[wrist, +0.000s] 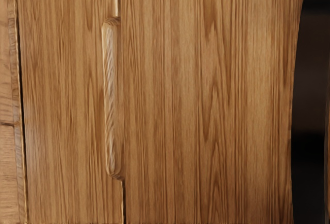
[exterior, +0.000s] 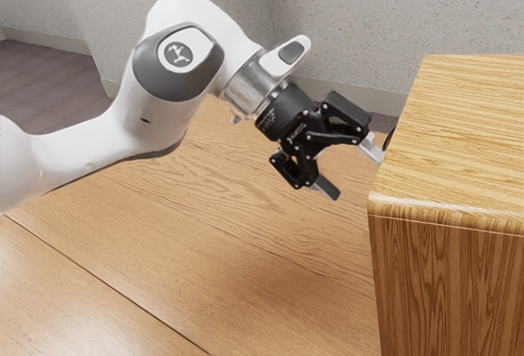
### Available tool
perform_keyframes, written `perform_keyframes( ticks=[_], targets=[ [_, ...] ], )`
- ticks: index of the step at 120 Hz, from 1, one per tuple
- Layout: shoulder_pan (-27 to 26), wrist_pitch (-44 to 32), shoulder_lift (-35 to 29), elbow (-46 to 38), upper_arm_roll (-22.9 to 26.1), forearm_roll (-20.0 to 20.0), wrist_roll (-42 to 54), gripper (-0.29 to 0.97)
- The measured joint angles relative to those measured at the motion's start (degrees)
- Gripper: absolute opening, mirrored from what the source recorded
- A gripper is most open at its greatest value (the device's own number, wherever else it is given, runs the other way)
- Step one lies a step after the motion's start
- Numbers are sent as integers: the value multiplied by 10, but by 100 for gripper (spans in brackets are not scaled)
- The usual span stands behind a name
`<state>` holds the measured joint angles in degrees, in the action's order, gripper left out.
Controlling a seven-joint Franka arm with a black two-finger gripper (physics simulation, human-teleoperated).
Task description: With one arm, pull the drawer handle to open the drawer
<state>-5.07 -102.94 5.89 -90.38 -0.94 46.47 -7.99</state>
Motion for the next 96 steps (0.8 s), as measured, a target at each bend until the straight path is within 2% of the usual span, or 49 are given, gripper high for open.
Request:
perform_keyframes(
  ticks=[39, 52, 96],
  targets=[
    [4, -3, -2, -3, 1, -2, -9, 67],
    [10, -4, -2, -4, 3, -16, -12, 67],
    [70, 2, -21, -13, 0, -48, -18, 68]
  ],
)
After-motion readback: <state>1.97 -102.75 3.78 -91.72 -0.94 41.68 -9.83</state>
